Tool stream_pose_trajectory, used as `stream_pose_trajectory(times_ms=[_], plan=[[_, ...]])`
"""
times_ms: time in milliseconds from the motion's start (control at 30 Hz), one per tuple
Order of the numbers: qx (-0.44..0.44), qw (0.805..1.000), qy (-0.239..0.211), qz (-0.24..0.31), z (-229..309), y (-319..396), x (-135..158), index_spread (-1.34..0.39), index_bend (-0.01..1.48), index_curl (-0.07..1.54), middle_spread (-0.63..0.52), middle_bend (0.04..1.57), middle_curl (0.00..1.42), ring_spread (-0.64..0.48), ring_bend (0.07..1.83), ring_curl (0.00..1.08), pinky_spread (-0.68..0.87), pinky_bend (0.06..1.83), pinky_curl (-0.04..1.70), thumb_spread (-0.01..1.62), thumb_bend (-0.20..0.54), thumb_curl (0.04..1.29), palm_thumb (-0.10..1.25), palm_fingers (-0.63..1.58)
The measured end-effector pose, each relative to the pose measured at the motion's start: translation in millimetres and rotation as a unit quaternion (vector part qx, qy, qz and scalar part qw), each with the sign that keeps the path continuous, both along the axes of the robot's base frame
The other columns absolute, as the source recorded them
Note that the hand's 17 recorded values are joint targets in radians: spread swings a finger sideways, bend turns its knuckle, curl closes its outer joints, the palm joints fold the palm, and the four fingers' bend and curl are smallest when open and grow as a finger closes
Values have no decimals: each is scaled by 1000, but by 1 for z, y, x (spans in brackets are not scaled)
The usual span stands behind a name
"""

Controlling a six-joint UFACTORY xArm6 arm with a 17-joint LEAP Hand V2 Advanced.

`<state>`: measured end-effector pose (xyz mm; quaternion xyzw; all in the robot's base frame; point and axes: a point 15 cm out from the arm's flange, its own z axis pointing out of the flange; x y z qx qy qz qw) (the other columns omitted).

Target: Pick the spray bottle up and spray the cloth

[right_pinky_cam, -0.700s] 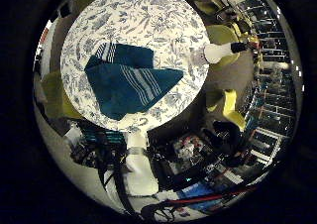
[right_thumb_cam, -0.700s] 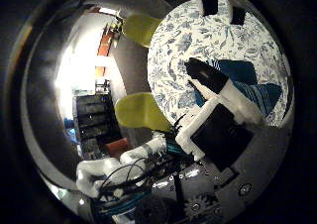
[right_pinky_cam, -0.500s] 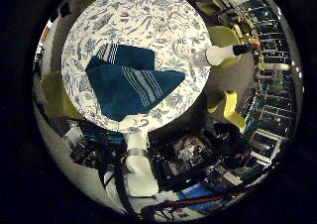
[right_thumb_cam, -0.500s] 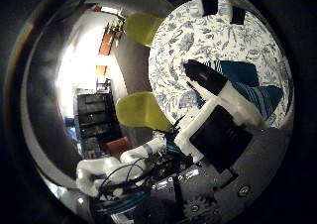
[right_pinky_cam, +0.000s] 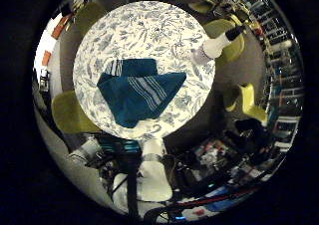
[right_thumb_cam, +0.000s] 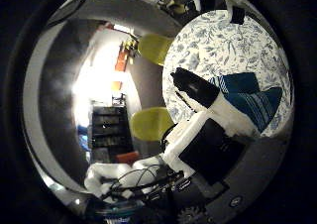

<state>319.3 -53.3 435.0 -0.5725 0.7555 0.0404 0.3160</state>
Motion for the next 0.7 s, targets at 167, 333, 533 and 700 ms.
stream_pose_trajectory(times_ms=[167,333,533,700], plan=[[41,992,-89,-82,11,-56,-7,-316,146,408,-104,547,467,-12,732,258,260,667,28,1170,-22,374,664,453],[84,972,-158,-150,4,-106,-21,-252,159,362,-22,498,448,72,712,255,307,754,58,1145,-28,374,612,279],[137,950,-201,-198,-12,-155,-37,-189,153,322,67,445,417,155,660,243,342,768,93,1118,-24,363,562,162],[169,929,-238,-226,-25,-194,-64,-169,165,308,120,388,388,187,623,240,353,735,119,1112,-22,357,557,99]])
